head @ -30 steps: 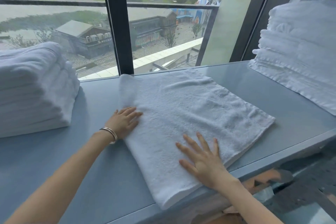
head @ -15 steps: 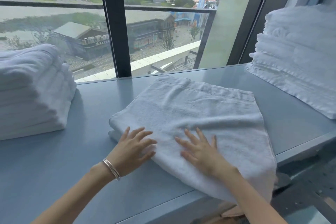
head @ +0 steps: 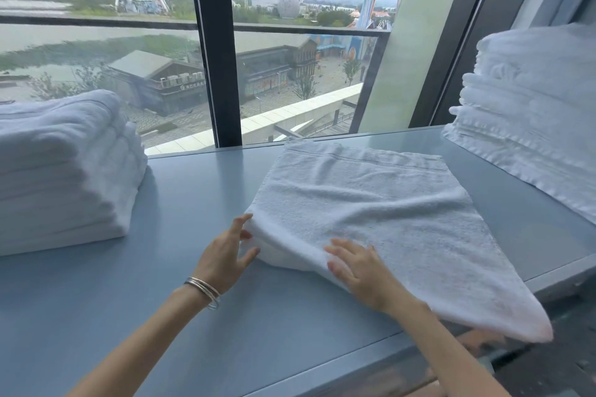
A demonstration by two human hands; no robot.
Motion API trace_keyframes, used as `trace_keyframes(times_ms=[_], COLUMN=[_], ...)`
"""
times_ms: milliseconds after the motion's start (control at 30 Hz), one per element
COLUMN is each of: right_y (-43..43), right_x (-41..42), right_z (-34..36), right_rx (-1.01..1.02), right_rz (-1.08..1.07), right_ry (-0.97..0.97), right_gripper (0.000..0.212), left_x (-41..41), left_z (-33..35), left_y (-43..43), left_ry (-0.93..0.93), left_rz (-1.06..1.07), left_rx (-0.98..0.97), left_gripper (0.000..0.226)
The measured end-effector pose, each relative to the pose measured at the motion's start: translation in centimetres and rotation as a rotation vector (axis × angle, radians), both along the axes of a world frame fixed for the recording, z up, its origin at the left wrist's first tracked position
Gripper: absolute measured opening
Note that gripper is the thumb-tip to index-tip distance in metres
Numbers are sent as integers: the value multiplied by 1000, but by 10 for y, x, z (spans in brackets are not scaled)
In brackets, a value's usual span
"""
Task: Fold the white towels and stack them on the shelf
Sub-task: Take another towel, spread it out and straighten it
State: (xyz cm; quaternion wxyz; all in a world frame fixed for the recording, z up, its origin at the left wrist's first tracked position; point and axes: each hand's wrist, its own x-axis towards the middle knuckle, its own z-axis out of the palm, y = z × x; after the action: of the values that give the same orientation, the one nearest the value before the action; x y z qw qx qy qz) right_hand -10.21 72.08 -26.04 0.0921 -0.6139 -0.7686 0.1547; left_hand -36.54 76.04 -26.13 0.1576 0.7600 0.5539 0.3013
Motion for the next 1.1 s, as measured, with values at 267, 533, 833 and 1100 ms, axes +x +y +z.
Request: trace_keyframes(times_ms=[267,533,833,1100], right_y=[3,4,6,-12], right_x=[21,29,32,31], right_z=[-9,-11,-10,-6], right_rx=[-89,-47,-31,0], right_rz=[-48,-3,28,-129], right_ry=[122,21,-16,-105], right_gripper=[60,110,82,63], left_x=[5,-22,-42,6], left_z=[-5,-3,7,23], left_y=[3,-7,-15,-10], left_ry=[-99,-325,-40,333], left_rz=[-76,38,-208,-102], left_rx=[135,-239,-341,402], left_gripper=[64,80,81,36])
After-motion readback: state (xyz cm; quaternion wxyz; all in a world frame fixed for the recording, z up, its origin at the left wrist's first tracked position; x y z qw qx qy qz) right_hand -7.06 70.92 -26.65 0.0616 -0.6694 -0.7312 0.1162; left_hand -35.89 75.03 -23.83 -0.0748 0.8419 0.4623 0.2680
